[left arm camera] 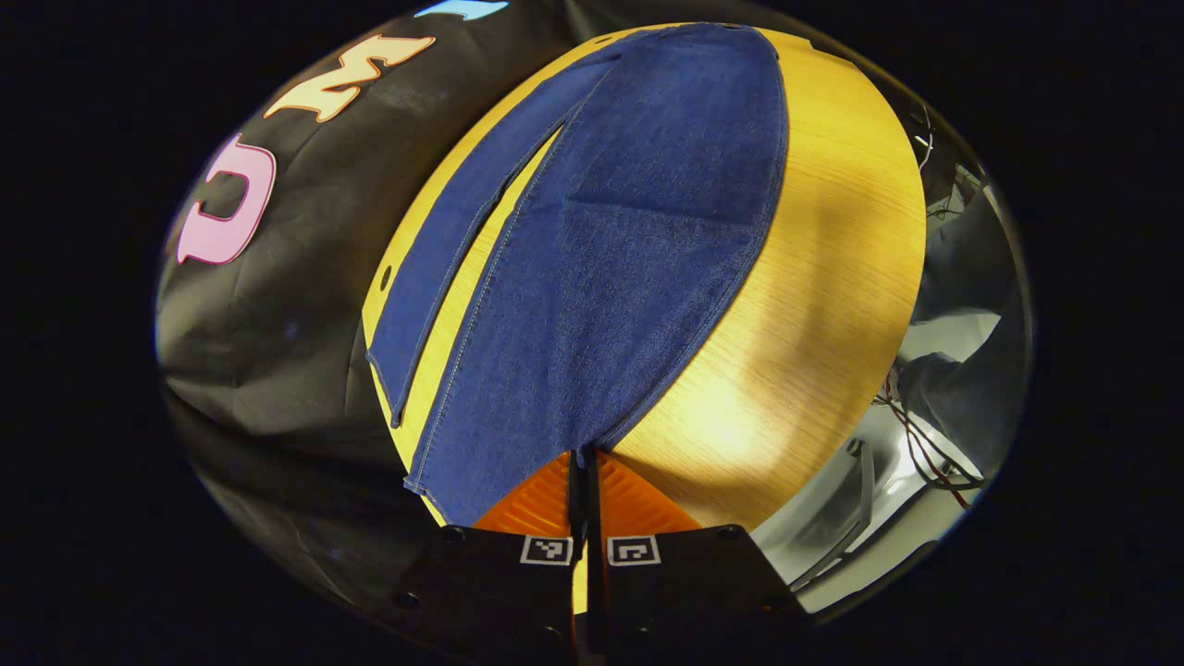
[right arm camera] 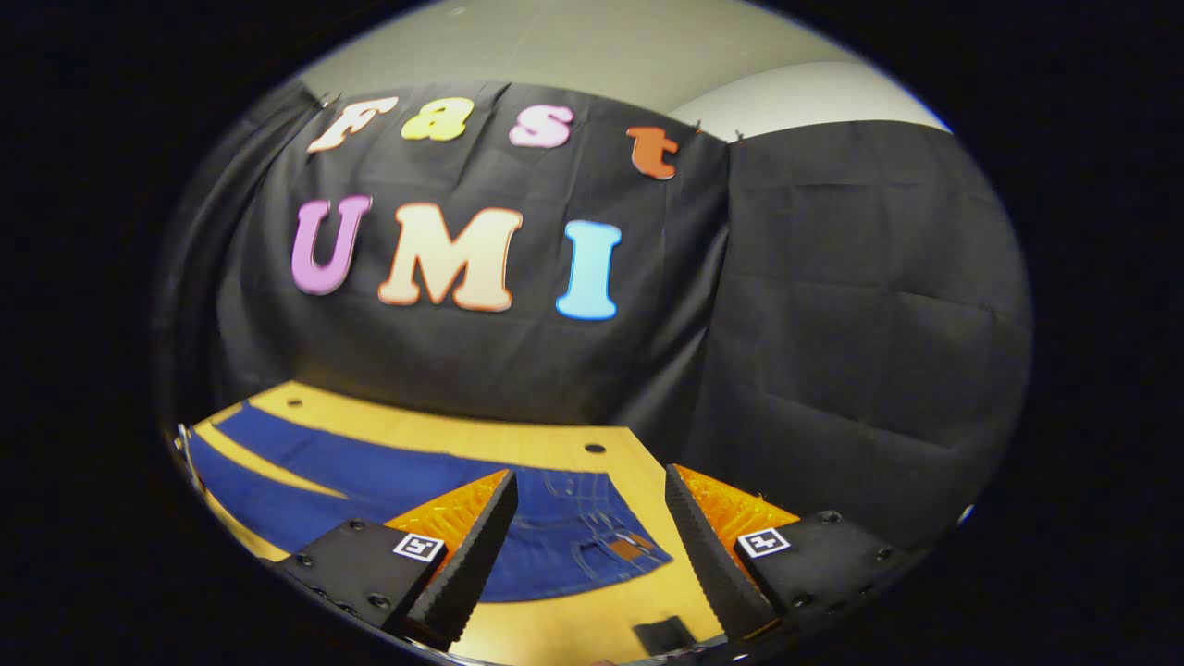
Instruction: Grasp the waist and the cuffs of the jeans and fold them to make the two legs overlap; first hold the waist and fold one-third of the jeans toward the cuffs, then hold the cuffs and fold the remaining one-third in the same direction to finish folding.
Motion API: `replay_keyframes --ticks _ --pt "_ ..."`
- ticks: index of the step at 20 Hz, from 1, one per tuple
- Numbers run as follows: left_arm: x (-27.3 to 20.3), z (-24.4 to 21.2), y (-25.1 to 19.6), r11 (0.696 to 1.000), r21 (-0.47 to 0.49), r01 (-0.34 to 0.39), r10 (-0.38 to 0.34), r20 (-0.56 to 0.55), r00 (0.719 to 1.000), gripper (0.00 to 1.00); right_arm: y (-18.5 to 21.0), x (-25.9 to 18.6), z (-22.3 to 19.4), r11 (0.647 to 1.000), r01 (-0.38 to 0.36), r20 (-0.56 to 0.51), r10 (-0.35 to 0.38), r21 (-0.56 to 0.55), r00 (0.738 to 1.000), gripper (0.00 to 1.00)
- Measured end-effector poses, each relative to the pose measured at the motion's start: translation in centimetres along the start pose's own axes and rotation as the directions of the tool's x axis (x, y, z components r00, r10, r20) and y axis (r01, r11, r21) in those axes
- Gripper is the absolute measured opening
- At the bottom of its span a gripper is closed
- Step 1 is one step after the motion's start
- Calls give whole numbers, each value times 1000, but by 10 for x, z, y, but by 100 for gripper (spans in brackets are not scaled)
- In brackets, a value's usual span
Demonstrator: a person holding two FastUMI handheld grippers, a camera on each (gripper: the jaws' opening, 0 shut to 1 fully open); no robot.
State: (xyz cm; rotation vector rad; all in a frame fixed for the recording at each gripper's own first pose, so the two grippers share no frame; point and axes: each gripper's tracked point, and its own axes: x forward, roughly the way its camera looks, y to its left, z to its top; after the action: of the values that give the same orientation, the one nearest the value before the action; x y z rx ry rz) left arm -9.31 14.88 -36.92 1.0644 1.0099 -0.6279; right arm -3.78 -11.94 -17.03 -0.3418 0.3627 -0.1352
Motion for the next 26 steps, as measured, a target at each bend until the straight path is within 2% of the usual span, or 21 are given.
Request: replay_keyframes --ticks 3,6,11,13,14,16,17,18,19,20,21,22,23,25,26 --pt "-1 1 1 998 -55 7 -7 -4 1000 0 -3 17 -59 976 -61 -100 41 -210 994 99" --pt "-2 2 2 997 -76 12 -14 -30 999 0 12 28 -109 917 -170 -197 103 -362 975 99" --pt "-3 2 3 995 -98 22 -28 -60 998 0 35 29 -175 745 -352 -324 192 -566 926 99" --pt "-3 2 2 995 -99 21 -28 -66 997 0 49 39 -193 664 -429 -378 231 -612 897 100" --pt "-3 2 3 995 -99 20 -27 -70 997 0 49 45 -204 619 -456 -405 233 -640 884 97" --pt "-3 2 3 995 -102 18 -26 -79 997 0 54 52 -212 528 -484 -417 251 -698 874 97" --pt "-3 3 3 994 -106 17 -26 -83 996 0 59 60 -213 478 -485 -411 257 -732 874 87" --pt "-3 2 3 994 -110 18 -27 -86 996 0 63 66 -211 427 -477 -397 268 -768 878 87" --pt "-3 3 4 993 -113 19 -29 -88 996 0 69 72 -210 377 -471 -388 276 -798 879 80" --pt "-3 2 3 993 -116 19 -30 -89 996 0 72 77 -211 348 -468 -385 283 -813 879 82" --pt "-3 3 3 993 -119 17 -28 -92 995 0 75 83 -215 336 -472 -389 285 -815 876 76" --pt "-3 3 3 993 -119 13 -25 -94 995 0 80 87 -222 334 -502 -419 291 -797 860 72" --pt "-3 3 4 993 -120 9 -21 -96 995 0 82 90 -234 334 -549 -468 296 -766 833 55" --pt "-3 3 4 993 -121 7 -18 -95 995 0 82 97 -224 323 -516 -440 281 -793 853 3" --pt "-3 3 4 991 -132 8 -20 -95 995 0 83 101 -223 323 -518 -444 276 -792 852 10"
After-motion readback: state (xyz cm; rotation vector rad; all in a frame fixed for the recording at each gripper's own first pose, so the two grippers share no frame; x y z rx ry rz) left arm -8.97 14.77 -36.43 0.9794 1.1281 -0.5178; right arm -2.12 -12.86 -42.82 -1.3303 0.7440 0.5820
